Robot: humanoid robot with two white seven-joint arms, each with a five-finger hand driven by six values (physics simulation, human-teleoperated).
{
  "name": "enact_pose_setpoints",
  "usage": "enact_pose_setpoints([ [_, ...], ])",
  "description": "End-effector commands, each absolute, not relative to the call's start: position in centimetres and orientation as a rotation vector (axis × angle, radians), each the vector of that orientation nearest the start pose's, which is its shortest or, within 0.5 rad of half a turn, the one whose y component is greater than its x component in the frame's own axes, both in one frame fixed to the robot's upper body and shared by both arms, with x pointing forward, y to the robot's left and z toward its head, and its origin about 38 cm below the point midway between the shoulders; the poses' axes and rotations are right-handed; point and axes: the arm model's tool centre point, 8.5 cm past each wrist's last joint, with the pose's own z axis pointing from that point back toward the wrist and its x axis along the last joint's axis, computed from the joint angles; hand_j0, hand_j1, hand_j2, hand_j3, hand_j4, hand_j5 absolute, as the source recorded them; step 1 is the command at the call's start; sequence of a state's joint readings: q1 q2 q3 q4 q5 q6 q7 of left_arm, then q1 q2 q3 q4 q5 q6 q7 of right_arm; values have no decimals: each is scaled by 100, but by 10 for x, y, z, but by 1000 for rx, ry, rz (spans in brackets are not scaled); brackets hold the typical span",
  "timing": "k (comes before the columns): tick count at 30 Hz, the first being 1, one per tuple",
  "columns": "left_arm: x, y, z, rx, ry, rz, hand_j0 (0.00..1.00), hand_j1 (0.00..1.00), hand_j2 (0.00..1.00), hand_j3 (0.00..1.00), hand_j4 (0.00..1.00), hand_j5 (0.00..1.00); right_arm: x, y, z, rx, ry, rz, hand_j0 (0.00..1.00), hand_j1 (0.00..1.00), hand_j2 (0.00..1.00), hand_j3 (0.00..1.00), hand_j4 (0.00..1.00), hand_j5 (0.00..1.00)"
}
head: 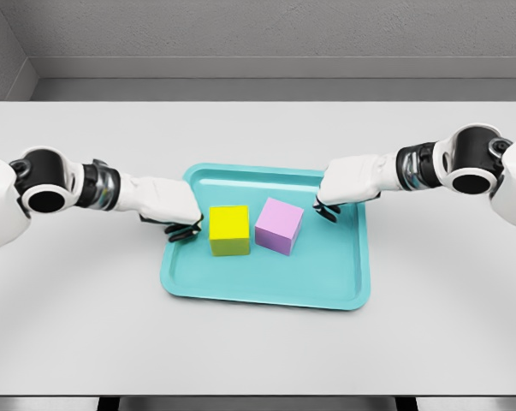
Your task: Push two cubes
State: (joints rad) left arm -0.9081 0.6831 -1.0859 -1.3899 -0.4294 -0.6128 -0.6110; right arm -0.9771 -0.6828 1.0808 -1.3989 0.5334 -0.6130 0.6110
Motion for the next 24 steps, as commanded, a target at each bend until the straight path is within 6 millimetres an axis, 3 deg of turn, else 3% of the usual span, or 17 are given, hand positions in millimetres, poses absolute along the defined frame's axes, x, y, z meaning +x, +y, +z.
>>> enact_pose_setpoints([
  [1,432,194,161,-149,1469,3163,2,2,2,2,2,2,451,-200,194,385,1362,-3117,34,34,34,34,34,34],
  [18,445,174,171,-163,1515,3123,2,2,2,2,2,2,450,-187,197,368,1378,-3086,35,35,35,35,35,35],
  [24,453,181,177,-203,1536,3136,2,2,2,2,2,2,452,-187,200,378,1383,-3080,35,35,35,35,35,35],
])
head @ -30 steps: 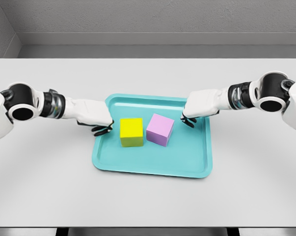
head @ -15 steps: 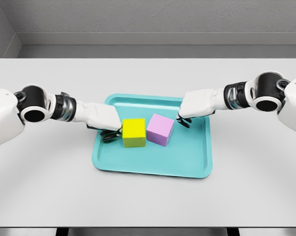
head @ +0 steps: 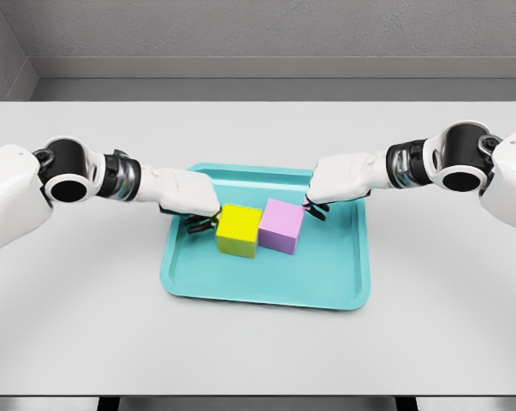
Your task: Push two cubes
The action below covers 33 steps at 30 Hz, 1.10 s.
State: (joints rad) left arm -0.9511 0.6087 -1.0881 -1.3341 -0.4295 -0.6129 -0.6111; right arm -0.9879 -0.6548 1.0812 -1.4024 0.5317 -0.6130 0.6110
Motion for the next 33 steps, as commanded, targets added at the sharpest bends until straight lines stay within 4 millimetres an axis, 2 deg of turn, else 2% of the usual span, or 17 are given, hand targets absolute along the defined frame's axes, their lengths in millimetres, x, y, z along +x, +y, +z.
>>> enact_pose_setpoints([
  [1,461,189,180,-238,1559,3153,2,2,2,2,2,2,452,-187,200,376,1383,-3081,35,35,35,35,35,35],
  [3,474,208,188,-317,1615,3186,2,2,2,2,2,2,452,-186,201,376,1384,-3077,35,35,35,35,35,35],
  [7,481,222,194,-371,1644,3201,2,2,2,2,2,2,453,-185,203,383,1386,-3073,35,35,35,35,35,35],
  [12,481,222,196,-374,1649,3199,2,2,2,2,2,2,458,-186,212,414,1384,-3066,35,35,35,35,35,35],
  [14,481,223,196,-376,1652,3199,2,2,2,2,2,2,459,-178,210,403,1389,-3057,35,35,35,35,35,35],
  [18,480,222,196,-369,1656,3196,2,2,2,2,2,2,472,-173,204,405,1399,-3089,35,35,35,35,35,35],
  [21,480,221,197,-367,1657,3191,2,2,2,2,2,2,483,-182,207,448,1394,-3122,35,35,35,35,35,35],
  [27,479,221,196,-365,1657,3191,2,2,2,2,2,2,475,-155,191,360,1354,-3104,35,35,35,35,35,35],
  [33,479,221,197,-367,1656,3187,2,2,2,2,2,2,474,-148,190,342,1346,-3094,35,35,35,35,35,35],
])
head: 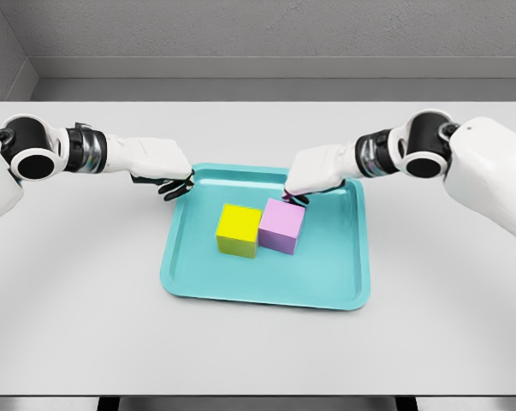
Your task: Push two cubes
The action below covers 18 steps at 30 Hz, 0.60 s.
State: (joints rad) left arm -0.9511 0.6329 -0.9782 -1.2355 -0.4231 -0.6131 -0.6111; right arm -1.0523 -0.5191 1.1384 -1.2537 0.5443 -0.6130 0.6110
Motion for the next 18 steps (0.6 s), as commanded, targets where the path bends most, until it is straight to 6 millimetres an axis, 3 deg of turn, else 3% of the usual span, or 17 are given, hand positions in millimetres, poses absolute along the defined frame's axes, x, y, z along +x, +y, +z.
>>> enact_pose_setpoints([
  [1,479,221,197,-367,1656,3187,2,2,2,2,2,2,474,-148,190,342,1346,-3094,35,35,35,35,35,35],
  [18,479,220,198,-367,1656,3186,2,2,2,2,2,2,463,-138,189,307,1327,-3059,35,35,35,35,35,35],
])
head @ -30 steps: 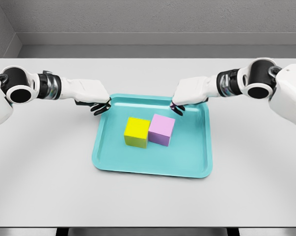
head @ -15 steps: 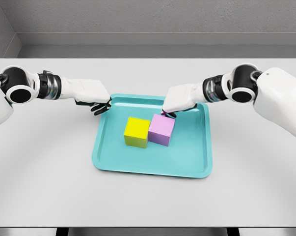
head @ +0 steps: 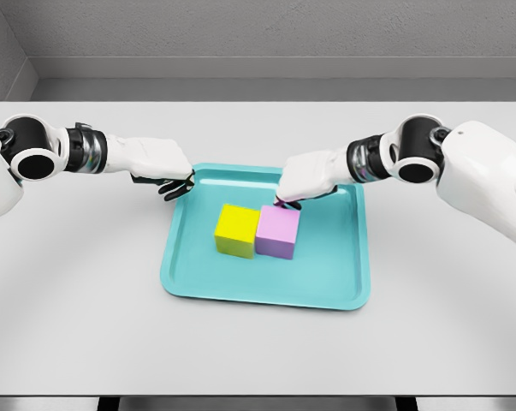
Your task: Push two cubes
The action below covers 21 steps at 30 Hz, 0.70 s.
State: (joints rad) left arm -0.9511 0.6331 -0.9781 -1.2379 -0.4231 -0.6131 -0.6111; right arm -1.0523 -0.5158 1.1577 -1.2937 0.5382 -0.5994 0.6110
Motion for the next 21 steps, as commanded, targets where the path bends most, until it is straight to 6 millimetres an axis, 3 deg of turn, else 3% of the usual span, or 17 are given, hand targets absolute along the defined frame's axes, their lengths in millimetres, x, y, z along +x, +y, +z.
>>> enact_pose_setpoints([
  [1,479,220,198,-367,1656,3186,2,2,2,2,2,2,464,-138,190,310,1326,-3058,35,35,35,35,35,35],
  [14,479,221,197,-369,1655,3189,2,2,2,2,2,2,459,-135,187,288,1319,-3048,35,35,35,35,35,35],
  [15,481,226,202,-389,1669,3188,2,2,2,2,2,2,457,-133,188,283,1320,-3041,35,35,35,35,35,35],
  [17,487,274,225,-424,1901,3199,3,3,3,3,3,3,458,-135,189,290,1318,-3043,35,35,35,35,35,35],
  [21,488,288,233,-391,2070,3168,3,3,3,3,3,3,482,-154,225,449,1449,-3031,39,39,39,39,39,39],
])
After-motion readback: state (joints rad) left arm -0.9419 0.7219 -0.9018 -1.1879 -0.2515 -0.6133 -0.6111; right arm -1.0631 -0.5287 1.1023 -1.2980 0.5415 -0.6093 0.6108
